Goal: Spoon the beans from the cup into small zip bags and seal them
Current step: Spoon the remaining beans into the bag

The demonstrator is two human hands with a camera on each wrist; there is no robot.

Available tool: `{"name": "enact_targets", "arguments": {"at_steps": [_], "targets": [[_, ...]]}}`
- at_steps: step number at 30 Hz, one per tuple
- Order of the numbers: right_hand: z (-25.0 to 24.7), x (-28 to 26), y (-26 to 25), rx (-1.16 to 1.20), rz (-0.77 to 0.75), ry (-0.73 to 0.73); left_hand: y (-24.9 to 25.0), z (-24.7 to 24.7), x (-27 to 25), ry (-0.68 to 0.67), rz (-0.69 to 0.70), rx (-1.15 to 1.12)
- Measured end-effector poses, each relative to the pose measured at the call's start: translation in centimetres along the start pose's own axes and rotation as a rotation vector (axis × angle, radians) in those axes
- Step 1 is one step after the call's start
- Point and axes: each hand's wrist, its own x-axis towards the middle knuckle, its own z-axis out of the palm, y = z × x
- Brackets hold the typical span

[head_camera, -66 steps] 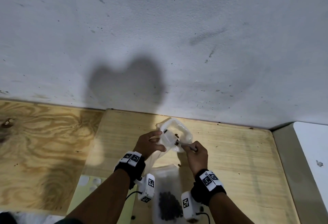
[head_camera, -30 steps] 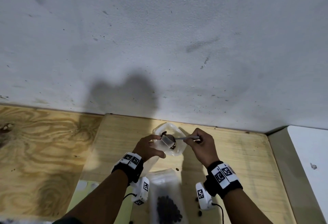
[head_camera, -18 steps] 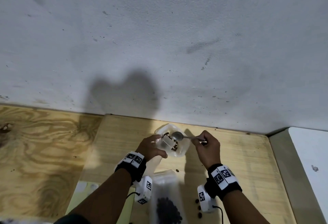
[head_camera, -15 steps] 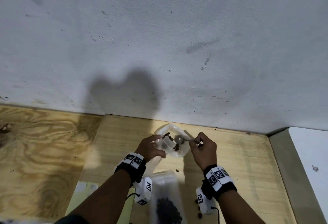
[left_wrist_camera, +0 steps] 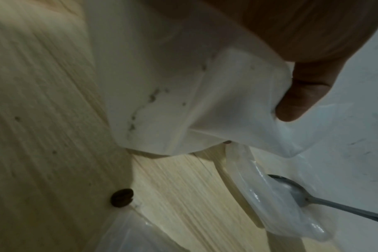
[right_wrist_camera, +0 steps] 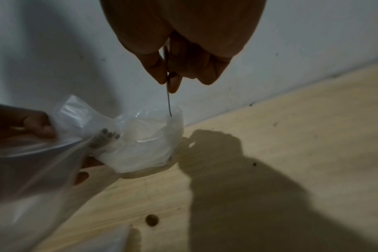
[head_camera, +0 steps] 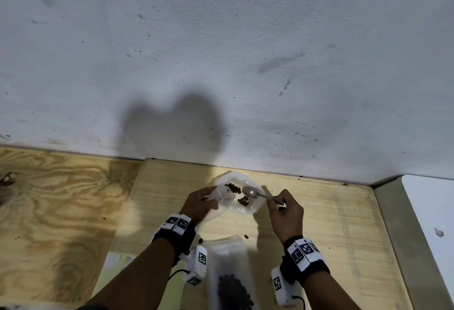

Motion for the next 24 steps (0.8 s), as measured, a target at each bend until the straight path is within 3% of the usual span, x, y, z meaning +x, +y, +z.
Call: {"name": "enact_targets", "arguments": {"at_steps": [11,15,20,24], "targets": [[3.5,-2.3,0.4,0.183,0.211,-0.042,0.3,0.2,0.1,-0.071,0.007,-0.004],[4.8,-2.7,0.7,0.274,0.356,-0.077,0.4,0.4,0.2,-0.094,0.007,0.007],[3.8,-1.9,0.5,0.445,0.538,-0.044,0.1,-0.1,-0.1,-0.096,0.012,-0.044],[2.1,-0.9,0.7,0.493,0.573,0.000,0.1,-0.4,-0.1,-0.093,0.021,-0.062]]}}
